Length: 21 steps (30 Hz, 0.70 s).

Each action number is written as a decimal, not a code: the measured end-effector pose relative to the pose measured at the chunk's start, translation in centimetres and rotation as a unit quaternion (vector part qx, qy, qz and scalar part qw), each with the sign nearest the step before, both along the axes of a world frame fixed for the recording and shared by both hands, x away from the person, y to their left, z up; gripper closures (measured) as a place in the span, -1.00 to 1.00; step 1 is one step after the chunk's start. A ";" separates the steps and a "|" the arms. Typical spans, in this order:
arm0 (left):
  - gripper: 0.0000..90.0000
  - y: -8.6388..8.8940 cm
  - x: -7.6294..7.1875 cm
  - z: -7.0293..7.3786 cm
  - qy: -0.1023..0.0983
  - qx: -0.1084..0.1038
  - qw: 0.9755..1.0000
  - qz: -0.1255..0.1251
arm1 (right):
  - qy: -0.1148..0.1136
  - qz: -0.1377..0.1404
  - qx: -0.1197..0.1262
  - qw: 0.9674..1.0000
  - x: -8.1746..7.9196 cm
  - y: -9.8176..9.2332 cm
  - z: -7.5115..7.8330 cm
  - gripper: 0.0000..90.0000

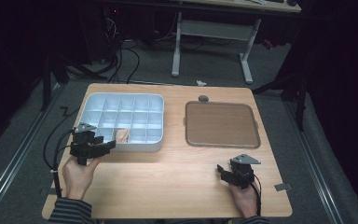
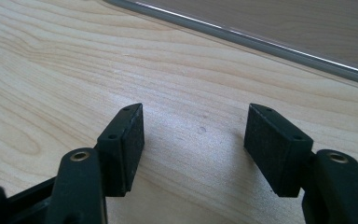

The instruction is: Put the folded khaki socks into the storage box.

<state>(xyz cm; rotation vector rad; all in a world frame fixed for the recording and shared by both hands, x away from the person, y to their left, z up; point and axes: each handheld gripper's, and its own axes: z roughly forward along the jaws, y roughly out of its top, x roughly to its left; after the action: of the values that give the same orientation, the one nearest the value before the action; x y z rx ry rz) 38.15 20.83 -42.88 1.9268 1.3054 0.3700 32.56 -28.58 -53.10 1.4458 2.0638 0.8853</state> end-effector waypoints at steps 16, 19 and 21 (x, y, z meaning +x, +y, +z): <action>-0.04 0.4 -1.7 -0.3 -0.006 -0.015 1.000 0.003 | 0.000 0.000 0.000 1.000 0.0 0.0 0.0 -0.16; -0.04 0.3 -1.9 -0.4 -0.005 -0.016 1.000 0.001 | 0.000 0.000 -0.001 1.000 0.0 0.0 0.0 -0.16; -0.04 0.2 -2.1 -0.5 -0.005 -0.017 1.000 0.001 | 0.000 0.000 -0.001 1.000 0.0 0.0 0.0 -0.16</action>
<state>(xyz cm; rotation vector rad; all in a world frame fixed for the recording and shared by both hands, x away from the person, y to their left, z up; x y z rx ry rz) 36.06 21.07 -43.39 1.8938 1.2984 0.3557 32.56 -28.56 -53.10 1.4448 2.0641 0.8828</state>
